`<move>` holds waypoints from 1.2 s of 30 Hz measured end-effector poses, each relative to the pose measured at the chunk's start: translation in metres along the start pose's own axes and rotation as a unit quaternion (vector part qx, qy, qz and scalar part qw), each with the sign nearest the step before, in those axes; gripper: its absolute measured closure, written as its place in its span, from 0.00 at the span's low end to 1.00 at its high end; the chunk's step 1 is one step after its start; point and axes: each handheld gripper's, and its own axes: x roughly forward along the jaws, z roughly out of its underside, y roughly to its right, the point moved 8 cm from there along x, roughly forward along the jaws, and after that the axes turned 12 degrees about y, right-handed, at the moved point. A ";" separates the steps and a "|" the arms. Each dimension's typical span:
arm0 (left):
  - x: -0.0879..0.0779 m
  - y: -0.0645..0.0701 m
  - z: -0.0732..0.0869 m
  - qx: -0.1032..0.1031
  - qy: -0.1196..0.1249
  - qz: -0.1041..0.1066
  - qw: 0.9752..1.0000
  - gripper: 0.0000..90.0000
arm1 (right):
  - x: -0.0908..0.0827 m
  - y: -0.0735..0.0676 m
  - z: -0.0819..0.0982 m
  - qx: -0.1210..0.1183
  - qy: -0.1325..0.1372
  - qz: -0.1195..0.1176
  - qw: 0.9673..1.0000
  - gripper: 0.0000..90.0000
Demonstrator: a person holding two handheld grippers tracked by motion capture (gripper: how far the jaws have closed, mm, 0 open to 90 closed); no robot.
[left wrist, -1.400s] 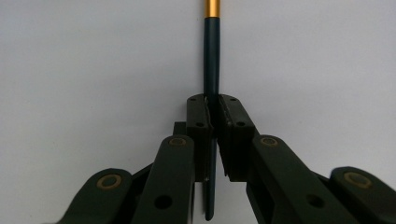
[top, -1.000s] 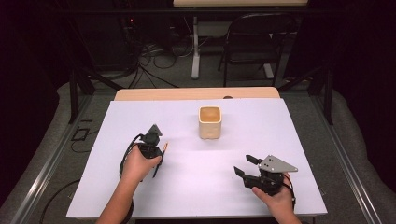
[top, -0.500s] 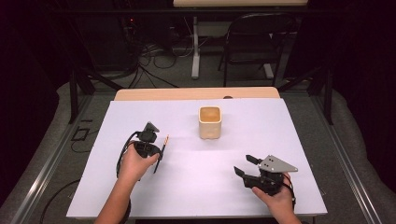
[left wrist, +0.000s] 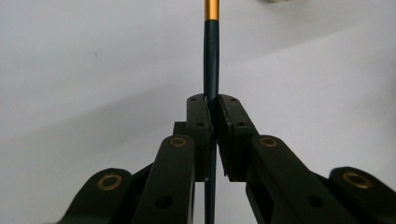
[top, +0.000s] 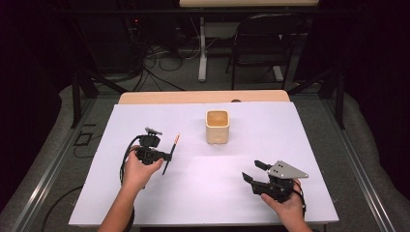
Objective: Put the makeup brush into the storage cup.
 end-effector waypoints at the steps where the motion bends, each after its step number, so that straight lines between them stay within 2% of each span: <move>1: 0.000 0.000 0.000 0.000 0.000 0.000 1.000 0.93 | 0.000 0.000 0.000 0.000 0.000 0.000 1.000 0.40; 2: -0.002 0.001 -0.001 0.004 0.016 0.008 1.000 0.93 | 0.000 0.000 0.000 0.000 -0.001 0.000 1.000 0.40; 3: -0.002 0.001 -0.001 0.004 0.016 0.008 1.000 0.93 | 0.000 -0.001 0.000 0.001 -0.001 -0.001 1.000 0.40; 5: -0.006 0.005 -0.003 0.017 0.043 0.022 0.999 0.93 | 0.001 -0.001 0.001 0.002 -0.003 -0.002 1.000 0.40; 6: -0.006 0.005 -0.003 0.017 0.043 0.022 0.999 0.93 | 0.001 -0.001 0.001 0.002 -0.003 -0.002 1.000 0.40; 8: -0.010 0.009 -0.004 0.028 0.068 0.029 0.997 0.93 | 0.001 -0.002 0.001 0.006 -0.005 -0.004 1.000 0.40; 9: -0.010 0.009 -0.004 0.028 0.068 0.029 0.997 0.93 | 0.001 -0.002 0.001 0.006 -0.005 -0.004 1.000 0.40; 10: -0.012 0.013 -0.004 0.035 0.086 0.034 0.995 0.93 | 0.002 -0.003 0.001 0.009 -0.003 -0.007 1.000 0.40; 14: -0.012 0.017 -0.003 0.052 0.110 0.031 0.992 0.93 | 0.003 -0.003 0.000 0.014 -0.003 -0.009 1.000 0.41; 20: -0.012 0.023 -0.004 0.062 0.133 0.029 0.989 0.93 | 0.003 -0.003 -0.001 0.017 -0.003 -0.009 1.000 0.42; 22: -0.013 0.026 -0.005 0.065 0.144 0.029 0.987 0.93 | 0.004 -0.003 -0.002 0.014 -0.005 -0.010 1.000 0.42; 23: -0.013 0.026 -0.005 0.065 0.144 0.029 0.987 0.93 | 0.004 -0.004 -0.002 0.014 -0.004 -0.010 1.000 0.43; 26: -0.016 0.031 -0.006 0.078 0.159 0.032 0.984 0.93 | 0.005 -0.005 -0.005 0.015 -0.007 -0.015 1.000 0.46; 27: -0.016 0.031 -0.006 0.078 0.159 0.032 0.984 0.93 | 0.005 -0.005 -0.005 0.015 -0.007 -0.015 1.000 0.46; 28: -0.017 0.035 -0.007 0.082 0.169 0.034 0.982 0.93 | 0.006 -0.006 -0.008 0.016 -0.008 -0.017 1.000 0.46; 31: -0.017 0.038 -0.007 0.085 0.172 0.037 0.981 0.93 | 0.008 -0.007 -0.012 0.018 -0.007 -0.018 1.000 0.46; 32: -0.017 0.041 -0.007 0.092 0.177 0.039 0.979 0.93 | 0.011 -0.006 -0.016 0.016 -0.007 -0.016 1.000 0.46; 36: -0.016 0.045 -0.006 0.095 0.179 0.044 0.978 0.93 | 0.017 -0.008 -0.021 0.032 -0.018 -0.023 0.999 0.46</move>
